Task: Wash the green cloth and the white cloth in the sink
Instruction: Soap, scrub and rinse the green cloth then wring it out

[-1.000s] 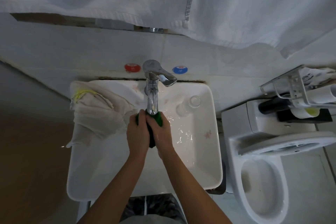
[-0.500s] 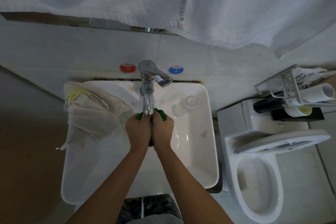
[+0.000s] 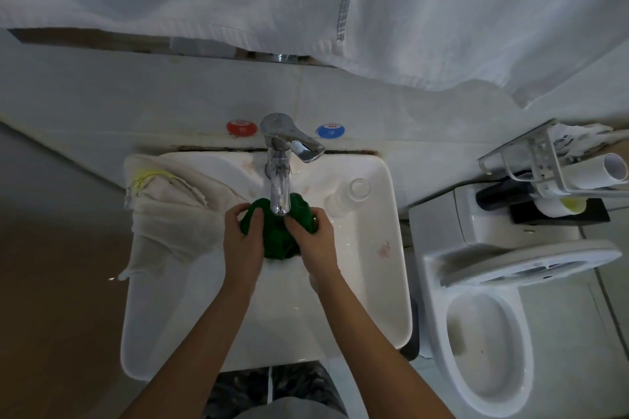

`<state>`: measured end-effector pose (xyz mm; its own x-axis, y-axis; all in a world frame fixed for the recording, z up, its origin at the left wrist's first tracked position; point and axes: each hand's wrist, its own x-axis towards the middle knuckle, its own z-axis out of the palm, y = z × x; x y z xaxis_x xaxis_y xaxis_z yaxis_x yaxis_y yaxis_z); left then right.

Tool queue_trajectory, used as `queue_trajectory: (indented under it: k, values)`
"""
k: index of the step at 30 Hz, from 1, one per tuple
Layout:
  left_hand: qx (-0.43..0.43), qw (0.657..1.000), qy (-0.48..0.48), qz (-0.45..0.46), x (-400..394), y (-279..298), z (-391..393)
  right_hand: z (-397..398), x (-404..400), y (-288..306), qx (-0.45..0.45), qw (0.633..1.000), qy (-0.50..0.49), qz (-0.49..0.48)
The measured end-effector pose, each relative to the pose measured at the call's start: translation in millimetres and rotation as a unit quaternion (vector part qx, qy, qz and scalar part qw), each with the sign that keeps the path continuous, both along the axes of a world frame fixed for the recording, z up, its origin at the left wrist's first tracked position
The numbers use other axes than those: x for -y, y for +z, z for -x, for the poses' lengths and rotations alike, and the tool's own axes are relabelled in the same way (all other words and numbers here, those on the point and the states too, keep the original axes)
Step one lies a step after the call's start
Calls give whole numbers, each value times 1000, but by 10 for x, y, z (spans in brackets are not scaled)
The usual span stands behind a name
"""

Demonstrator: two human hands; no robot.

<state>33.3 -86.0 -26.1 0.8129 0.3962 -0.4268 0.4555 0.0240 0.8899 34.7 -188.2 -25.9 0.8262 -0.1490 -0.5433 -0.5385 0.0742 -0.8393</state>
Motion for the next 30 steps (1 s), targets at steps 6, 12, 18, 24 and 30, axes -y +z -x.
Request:
queue_trajectory:
  k: [6,12,18,24,30]
  values:
    - [-45,992,-100,63,47,31,17,110,-62,-11,67,997,-20,20]
    - [-27,995,-70,59,20,94,35,212,-66,28,61,996,32,-60]
    - [12,986,-121,118,-48,177,149,142,-16,23,-62,996,-6,-62]
    - [-19,972,-112,206,-139,85,201,142,34,43,-32,999,-37,-22]
    - [-35,979,-125,154,-37,53,212,218,-51,15,4,997,-78,0]
